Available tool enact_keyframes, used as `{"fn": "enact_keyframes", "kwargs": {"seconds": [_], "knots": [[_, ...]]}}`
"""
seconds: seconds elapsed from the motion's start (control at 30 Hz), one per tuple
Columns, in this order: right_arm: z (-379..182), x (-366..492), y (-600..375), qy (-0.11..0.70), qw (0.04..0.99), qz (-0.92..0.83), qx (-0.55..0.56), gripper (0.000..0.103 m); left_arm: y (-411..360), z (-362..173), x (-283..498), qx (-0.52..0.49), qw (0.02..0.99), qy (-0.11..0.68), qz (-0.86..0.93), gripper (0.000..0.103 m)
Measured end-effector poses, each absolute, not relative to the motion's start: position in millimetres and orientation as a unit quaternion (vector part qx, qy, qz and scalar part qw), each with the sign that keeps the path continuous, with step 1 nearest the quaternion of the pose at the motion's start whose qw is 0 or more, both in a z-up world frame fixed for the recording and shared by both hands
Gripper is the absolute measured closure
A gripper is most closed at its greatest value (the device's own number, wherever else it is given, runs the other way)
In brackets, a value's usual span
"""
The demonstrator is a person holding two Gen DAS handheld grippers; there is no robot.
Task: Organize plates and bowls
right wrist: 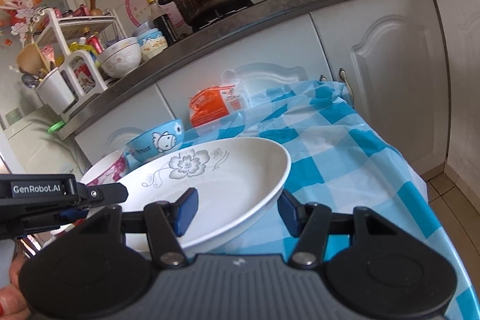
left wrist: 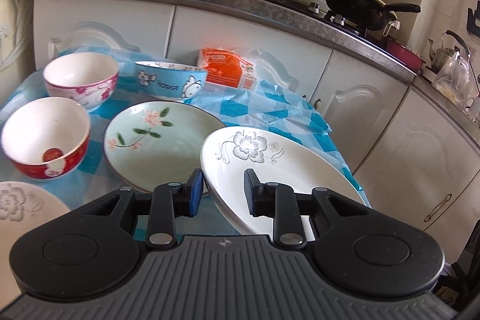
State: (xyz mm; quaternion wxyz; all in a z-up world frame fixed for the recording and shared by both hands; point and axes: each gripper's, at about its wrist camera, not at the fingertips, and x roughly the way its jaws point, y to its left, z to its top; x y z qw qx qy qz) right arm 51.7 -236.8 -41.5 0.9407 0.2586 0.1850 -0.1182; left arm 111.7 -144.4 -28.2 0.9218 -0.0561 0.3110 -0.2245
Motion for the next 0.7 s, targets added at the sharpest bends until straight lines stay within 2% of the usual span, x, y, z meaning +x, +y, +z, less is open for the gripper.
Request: {"fn": "enact_keyframes", "kwargs": {"seconds": [0.7], "knots": [[-14,79,-111,0.207,0.959,-0.006,0.191,0.045,-6,-17,79,-0.089,0.945,0.293,-0.115,0.074]]}}
